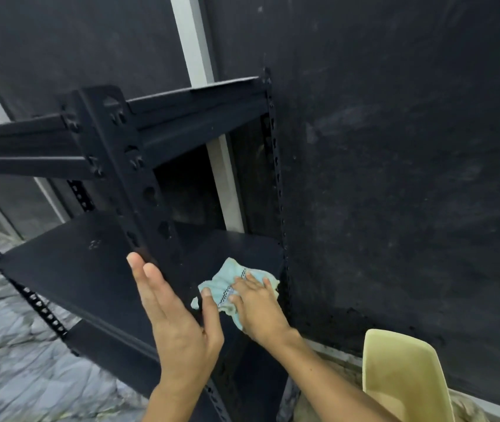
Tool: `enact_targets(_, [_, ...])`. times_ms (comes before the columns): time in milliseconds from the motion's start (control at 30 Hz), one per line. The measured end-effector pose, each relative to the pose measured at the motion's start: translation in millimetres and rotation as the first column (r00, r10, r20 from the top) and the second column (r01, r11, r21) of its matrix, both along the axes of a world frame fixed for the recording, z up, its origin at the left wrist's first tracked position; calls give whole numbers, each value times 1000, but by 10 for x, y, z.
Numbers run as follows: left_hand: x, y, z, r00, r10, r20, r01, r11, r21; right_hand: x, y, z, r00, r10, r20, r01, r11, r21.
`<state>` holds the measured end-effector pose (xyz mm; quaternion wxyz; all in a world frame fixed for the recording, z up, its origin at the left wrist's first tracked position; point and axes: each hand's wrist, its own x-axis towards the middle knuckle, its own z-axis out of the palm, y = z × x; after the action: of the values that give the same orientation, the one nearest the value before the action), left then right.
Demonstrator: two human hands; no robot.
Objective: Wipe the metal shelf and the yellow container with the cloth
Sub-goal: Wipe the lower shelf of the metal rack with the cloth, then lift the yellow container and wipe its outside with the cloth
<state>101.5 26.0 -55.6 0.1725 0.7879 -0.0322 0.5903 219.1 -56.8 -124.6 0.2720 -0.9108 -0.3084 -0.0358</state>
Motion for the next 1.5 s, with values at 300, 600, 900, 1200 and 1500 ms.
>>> enact_targets(300, [-287,-93,107,980,-30,-197,14,996,-86,-616,-820,217,940,-110,-324,264,834,483])
enact_targets(600, [-761,-1190,-580,811,-259,-525,69,933,-353,-1583,-3511,122,663,250,-705,711,83,698])
enact_targets(900, [187,-2853,-1926,-89,-431,-898,204,874,-440,-1786,-4343,-1341,594,403,-696,792,-444,419])
enact_targets(1200, [891,-3417,-2810,-366,-429,-826,99,865,-493,-1243,-4211,-2542,559,469,-683,819,-442,367])
enact_targets(1500, [756,-2611,-2696,-232,-686,-689,-148,725,-672,-1102,-3699,-2533,600,191,-777,781,68,621])
